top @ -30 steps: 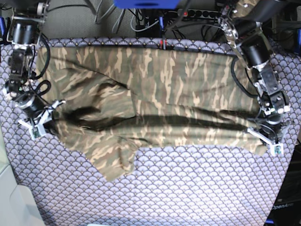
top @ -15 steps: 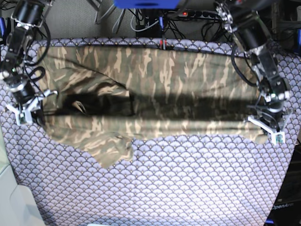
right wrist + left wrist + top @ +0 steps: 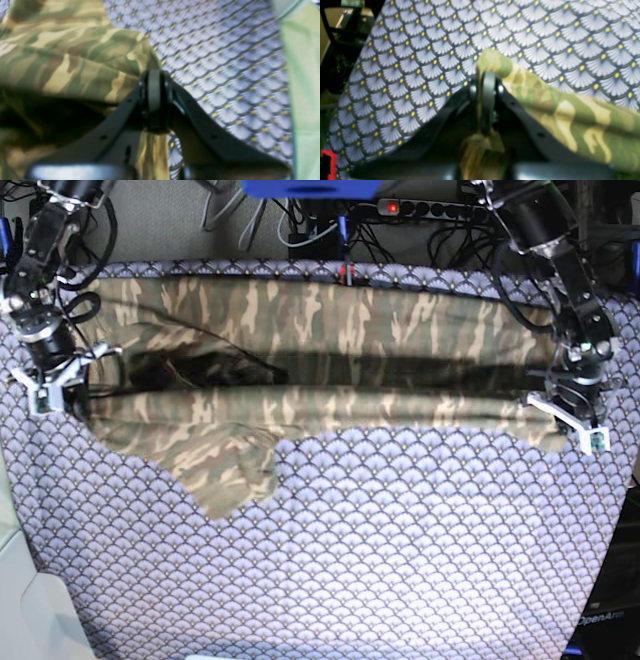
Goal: Fold the T-shirt properly
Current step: 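Lift the hem edge with both grippers and fold it toward the fold line, then drag the folded camouflage strip with both grippers toward the robot's base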
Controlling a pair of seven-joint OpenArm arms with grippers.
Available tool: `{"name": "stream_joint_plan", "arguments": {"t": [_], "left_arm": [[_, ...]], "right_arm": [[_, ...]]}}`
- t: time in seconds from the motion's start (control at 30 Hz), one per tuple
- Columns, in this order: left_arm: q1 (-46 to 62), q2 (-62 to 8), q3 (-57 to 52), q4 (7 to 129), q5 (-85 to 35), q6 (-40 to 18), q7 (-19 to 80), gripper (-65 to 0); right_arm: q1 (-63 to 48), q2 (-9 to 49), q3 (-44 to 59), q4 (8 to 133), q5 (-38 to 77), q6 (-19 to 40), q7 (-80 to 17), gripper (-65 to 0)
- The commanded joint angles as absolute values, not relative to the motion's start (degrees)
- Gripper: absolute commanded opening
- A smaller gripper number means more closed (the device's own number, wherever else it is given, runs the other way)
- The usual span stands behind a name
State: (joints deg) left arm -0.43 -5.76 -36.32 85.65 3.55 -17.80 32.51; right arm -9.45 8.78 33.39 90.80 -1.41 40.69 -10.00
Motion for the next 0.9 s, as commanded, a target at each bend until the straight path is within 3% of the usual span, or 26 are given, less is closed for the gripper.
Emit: {"name": "stream_joint_plan", "arguments": {"t": [0.0, 0.87], "left_arm": [[-0.66, -6.37, -36.53, 87.43, 3.65, -17.19, 30.9, -65.0], [7.16, -8.13, -36.53, 91.65, -4.62, -17.19, 30.99, -65.0]], "right_arm": [[-9.8, 9.01, 35.03, 92.62, -0.84, 40.0, -8.57, -65.0], [-18.59, 3.65, 38.73, 94.64, -0.48, 40.0, -8.04, -65.0]]}}
